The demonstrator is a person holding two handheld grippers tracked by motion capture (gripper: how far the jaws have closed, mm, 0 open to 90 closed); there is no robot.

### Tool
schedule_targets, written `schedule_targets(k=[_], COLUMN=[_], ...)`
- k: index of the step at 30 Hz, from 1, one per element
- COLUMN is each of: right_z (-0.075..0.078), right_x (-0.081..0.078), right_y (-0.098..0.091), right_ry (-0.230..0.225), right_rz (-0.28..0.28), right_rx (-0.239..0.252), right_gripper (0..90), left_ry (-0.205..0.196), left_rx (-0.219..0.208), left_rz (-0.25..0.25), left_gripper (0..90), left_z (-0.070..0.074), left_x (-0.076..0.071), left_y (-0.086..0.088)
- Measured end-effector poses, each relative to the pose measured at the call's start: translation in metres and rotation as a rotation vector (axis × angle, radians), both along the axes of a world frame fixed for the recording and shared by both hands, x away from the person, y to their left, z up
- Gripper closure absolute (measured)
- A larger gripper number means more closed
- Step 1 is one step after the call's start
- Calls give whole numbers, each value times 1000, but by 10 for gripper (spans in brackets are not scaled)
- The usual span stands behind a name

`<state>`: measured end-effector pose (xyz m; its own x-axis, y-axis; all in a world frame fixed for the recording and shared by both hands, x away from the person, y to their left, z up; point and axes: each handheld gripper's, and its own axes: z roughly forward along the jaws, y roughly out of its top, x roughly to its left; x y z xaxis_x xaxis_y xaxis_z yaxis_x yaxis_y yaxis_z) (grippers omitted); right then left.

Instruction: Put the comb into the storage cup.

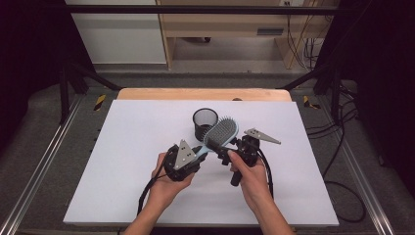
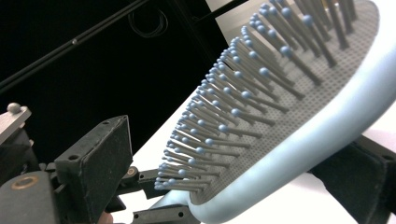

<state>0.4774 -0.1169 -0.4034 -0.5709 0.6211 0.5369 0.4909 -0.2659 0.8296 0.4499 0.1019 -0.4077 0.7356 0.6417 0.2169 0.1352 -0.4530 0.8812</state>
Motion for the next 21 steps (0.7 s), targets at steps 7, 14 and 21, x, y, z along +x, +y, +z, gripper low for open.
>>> schedule_targets(k=[7,14,21], right_z=[2,8,11], right_x=[4,6,7], right_y=[-2,-3,-4], right_ry=[5,-2,13], right_rz=[-15,-18,-30], right_rx=[14,30,54], right_gripper=[138,204,277], left_ry=[-11,-26,-43], left_rx=[-4,-12,-23], left_rz=[1,8,15], left_gripper=[696,696,696], left_z=[1,2,4], left_x=[-1,-2,-4], left_y=[-1,-3,-3])
